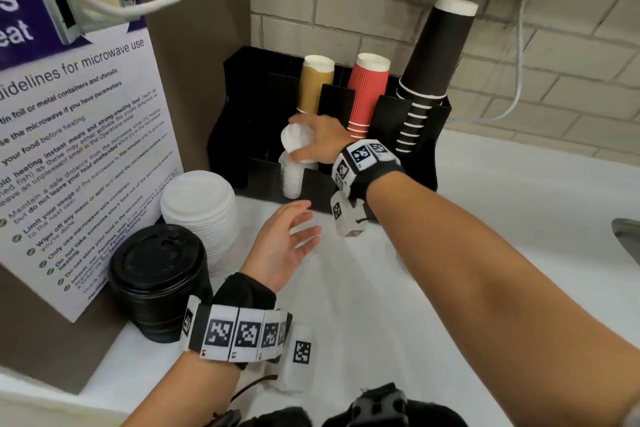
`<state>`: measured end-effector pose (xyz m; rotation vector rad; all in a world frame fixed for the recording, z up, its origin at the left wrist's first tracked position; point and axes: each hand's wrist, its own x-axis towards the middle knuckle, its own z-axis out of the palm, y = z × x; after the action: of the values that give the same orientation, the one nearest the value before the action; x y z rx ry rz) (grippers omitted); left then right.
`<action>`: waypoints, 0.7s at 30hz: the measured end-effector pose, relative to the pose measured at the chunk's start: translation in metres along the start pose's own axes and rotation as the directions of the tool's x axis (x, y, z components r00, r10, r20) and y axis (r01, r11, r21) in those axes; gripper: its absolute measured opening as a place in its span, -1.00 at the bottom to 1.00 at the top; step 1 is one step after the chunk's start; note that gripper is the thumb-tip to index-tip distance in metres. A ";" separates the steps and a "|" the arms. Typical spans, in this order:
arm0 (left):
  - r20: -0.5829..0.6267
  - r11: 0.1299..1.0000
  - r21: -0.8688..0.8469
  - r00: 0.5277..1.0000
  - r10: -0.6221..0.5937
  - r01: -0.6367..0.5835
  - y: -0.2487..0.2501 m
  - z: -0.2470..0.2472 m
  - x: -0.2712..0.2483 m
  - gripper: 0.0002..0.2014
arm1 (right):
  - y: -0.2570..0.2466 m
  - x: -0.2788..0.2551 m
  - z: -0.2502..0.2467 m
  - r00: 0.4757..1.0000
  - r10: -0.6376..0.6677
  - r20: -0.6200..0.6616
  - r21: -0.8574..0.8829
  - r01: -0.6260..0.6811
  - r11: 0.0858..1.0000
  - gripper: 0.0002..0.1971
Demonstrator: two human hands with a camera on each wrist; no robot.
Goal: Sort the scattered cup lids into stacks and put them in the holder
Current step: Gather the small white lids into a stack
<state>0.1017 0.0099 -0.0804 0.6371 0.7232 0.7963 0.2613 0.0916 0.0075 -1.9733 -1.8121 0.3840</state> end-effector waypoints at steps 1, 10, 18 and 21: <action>-0.002 1.000 0.004 1.000 -0.007 0.007 -0.001 -0.001 0.001 -0.88 | 0.000 0.002 0.005 1.000 0.009 0.009 -0.057 -0.009 0.998 -0.22; -0.009 0.999 0.035 1.000 0.002 -0.002 0.000 -0.002 0.009 -0.88 | -0.007 0.014 0.022 0.987 0.040 0.154 -0.487 0.041 0.872 -0.14; -0.018 0.999 0.050 1.000 0.010 -0.009 0.001 -0.001 0.010 -0.86 | -0.014 0.004 0.032 0.992 -0.015 0.129 -0.552 0.084 0.830 -0.56; -0.017 0.998 0.054 1.000 0.018 -0.017 0.003 -0.003 0.009 -0.87 | -0.021 -0.002 0.036 0.997 -0.028 0.070 -0.586 0.063 0.807 -0.57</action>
<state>0.1032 0.0195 -0.0830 0.6865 0.7587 0.8011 0.2256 0.0949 -0.0142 -2.3186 -2.2026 -0.1768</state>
